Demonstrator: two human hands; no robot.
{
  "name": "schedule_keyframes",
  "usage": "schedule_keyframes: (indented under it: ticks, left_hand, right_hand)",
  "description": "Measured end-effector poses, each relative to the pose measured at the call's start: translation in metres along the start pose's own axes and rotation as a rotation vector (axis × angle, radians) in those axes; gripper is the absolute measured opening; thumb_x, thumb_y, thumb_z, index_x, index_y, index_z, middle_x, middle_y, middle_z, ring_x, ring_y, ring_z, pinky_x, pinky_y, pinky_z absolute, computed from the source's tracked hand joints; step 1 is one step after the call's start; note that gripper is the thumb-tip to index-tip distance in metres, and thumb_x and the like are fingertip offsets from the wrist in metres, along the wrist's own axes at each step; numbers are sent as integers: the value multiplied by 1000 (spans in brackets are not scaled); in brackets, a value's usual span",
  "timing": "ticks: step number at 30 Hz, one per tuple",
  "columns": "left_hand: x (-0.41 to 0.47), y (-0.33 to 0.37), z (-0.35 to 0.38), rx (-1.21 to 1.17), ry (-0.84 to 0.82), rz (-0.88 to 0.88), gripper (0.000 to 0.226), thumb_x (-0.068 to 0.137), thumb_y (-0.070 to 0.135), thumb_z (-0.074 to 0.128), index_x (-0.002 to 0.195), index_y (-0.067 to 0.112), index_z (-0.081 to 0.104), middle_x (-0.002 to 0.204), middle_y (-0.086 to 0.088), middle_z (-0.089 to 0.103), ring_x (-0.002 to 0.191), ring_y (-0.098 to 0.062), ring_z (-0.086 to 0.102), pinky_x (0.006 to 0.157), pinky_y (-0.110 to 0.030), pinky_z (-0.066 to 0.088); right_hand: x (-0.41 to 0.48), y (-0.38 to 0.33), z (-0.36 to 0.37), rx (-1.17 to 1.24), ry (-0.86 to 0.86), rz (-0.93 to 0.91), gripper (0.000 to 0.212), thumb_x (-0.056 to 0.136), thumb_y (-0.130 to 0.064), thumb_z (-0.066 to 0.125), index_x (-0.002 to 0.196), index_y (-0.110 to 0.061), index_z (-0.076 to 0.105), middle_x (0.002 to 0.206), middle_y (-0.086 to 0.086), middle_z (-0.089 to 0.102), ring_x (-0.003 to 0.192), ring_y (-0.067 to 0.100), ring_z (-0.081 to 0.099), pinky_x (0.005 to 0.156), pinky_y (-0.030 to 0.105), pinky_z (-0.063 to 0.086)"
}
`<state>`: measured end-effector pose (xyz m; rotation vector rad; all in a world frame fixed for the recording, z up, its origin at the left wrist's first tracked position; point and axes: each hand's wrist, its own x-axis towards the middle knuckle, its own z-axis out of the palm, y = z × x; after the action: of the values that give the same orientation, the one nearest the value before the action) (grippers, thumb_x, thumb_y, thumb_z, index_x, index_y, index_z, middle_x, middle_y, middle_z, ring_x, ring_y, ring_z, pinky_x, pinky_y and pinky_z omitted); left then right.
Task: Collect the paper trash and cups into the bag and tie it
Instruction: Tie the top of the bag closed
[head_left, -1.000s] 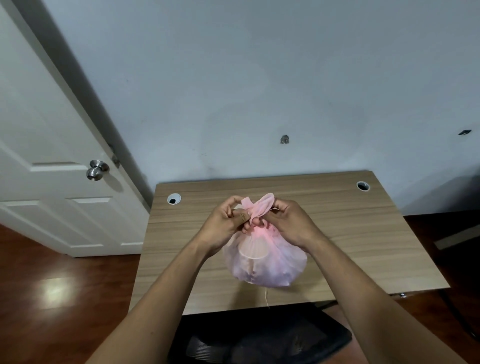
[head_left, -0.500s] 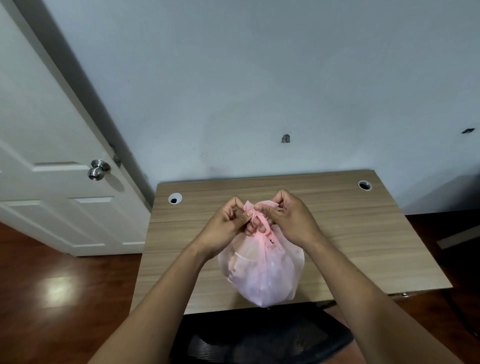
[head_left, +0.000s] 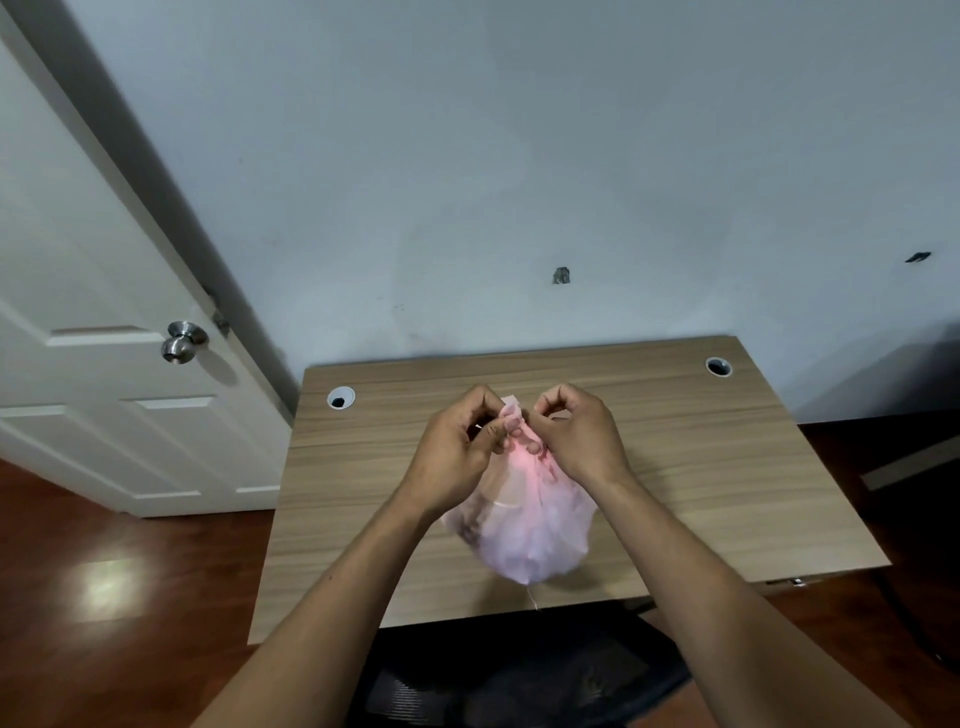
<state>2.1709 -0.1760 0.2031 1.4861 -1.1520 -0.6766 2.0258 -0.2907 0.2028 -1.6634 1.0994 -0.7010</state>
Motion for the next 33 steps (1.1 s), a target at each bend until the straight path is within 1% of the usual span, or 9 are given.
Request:
schedule_keyframes:
  ticks: [3,6,9,11,14,17,20,24,33]
  left_hand:
    - [2,-7,-1,50,37,3,15,104,19,72,91,19,64,82,-4,76,74,-26,70,72,-48,60]
    - [1,-9,-1,168,81,44,13,103,18,73,92,20,66,79,6,74,70,-14,67,69,-34,57]
    - [2,-11,0,323,130,110,13,99,7,74,91,16,68,76,16,67,69,-4,61,66,-21,47]
    - [2,-13,-2,316,137,61,13,98,7,75,92,17,70,78,12,72,71,-9,65,66,-25,49]
    - [0,-17,-5,247,100,-15,9,99,13,76,93,18,72,81,8,77,75,-14,72,68,-32,56]
    - [0,-23,-6,186,84,-83,7,100,19,76,95,20,72,82,3,78,74,-16,74,70,-35,59]
    - [0,-30,-7,-17,85,-171,3,100,14,77,101,13,74,87,-11,79,73,-17,71,72,-37,60]
    - [-3,-38,-8,-122,17,-240,3,102,9,73,100,10,73,87,-12,80,73,-21,70,73,-32,59]
    - [-29,-97,12,-147,23,-502,13,104,6,69,95,-1,63,85,-20,78,70,-21,70,77,-39,61]
  right_hand:
    - [-6,-7,-5,-84,-125,-27,67,101,-67,67,67,-11,74,63,5,74,60,15,68,67,37,54]
    - [-10,-13,-6,-80,-254,12,84,106,-77,45,68,-9,77,68,11,76,69,31,72,75,39,57]
    - [-10,-13,-8,0,-418,60,60,110,-60,55,81,-14,79,82,5,77,72,22,65,75,36,52]
    - [-9,-2,-10,17,-582,92,32,101,-40,70,96,-8,74,90,-2,68,81,16,60,79,38,46]
    - [-9,14,-13,16,-721,81,30,91,-21,72,112,-1,65,95,1,63,86,17,55,77,38,43]
    - [-8,19,-10,47,-645,5,12,98,-10,80,105,-7,71,103,7,76,93,17,71,84,42,54]
    - [-9,21,-6,64,-573,-37,22,93,-19,90,105,-9,75,113,12,80,104,26,79,96,48,61]
    - [-11,26,-4,69,-489,2,33,85,-29,97,98,-14,71,95,9,80,79,18,75,78,36,57]
    - [-27,88,18,-45,-278,28,19,103,-31,77,85,-25,77,82,2,80,79,13,75,85,42,59]
